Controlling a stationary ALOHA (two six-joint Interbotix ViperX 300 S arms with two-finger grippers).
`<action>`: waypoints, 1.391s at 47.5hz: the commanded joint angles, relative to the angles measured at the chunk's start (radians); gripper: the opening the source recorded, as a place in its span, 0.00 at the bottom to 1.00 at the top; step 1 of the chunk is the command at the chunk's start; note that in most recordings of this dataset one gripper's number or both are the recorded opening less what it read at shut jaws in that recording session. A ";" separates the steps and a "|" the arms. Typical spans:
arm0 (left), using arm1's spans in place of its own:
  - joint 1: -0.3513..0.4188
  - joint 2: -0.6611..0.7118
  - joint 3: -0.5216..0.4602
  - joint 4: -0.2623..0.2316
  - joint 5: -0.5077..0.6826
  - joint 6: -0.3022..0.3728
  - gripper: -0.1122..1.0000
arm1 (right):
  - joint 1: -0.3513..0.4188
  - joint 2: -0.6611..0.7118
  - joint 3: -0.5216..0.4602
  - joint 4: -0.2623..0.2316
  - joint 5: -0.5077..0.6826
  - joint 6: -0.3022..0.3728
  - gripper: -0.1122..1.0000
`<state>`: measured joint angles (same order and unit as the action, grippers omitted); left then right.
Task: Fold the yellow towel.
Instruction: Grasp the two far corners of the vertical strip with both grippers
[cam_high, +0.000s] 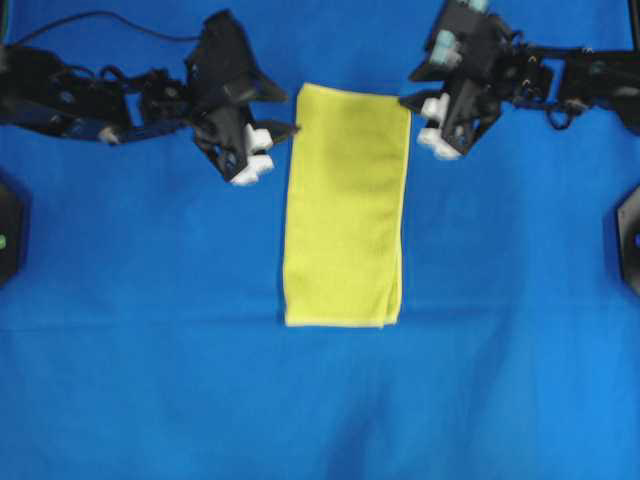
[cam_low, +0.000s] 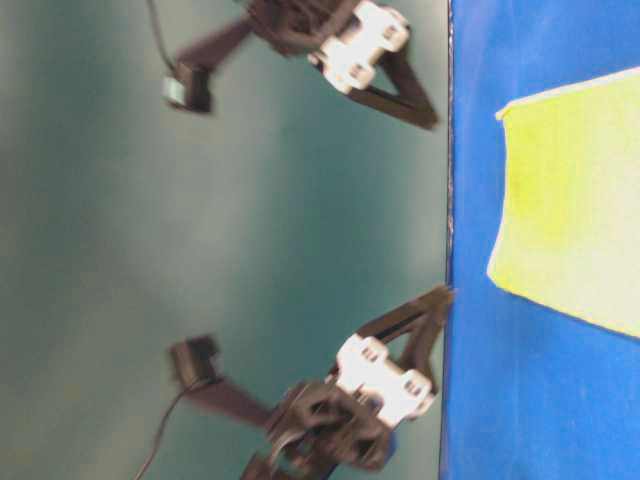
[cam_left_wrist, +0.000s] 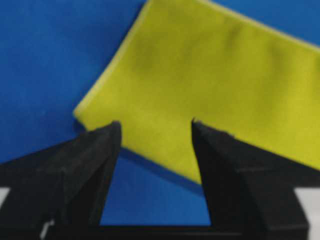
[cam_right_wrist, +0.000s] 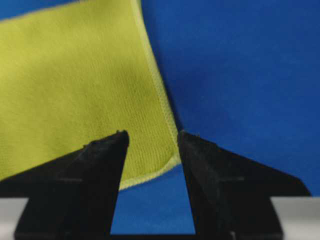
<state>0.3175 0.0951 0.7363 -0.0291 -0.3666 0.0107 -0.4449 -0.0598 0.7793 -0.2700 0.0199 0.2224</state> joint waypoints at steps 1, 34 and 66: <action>0.018 0.046 -0.051 0.000 -0.006 0.002 0.60 | -0.002 0.049 -0.041 -0.005 -0.003 0.000 0.56; 0.084 0.233 -0.126 0.000 -0.009 0.002 0.48 | -0.034 0.250 -0.084 -0.048 -0.040 -0.005 0.36; 0.100 0.078 -0.121 0.000 0.049 0.063 0.14 | -0.060 0.084 -0.092 -0.054 0.086 -0.012 0.15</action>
<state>0.4034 0.2316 0.6259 -0.0291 -0.3175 0.0583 -0.4970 0.0752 0.6918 -0.3206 0.0874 0.2071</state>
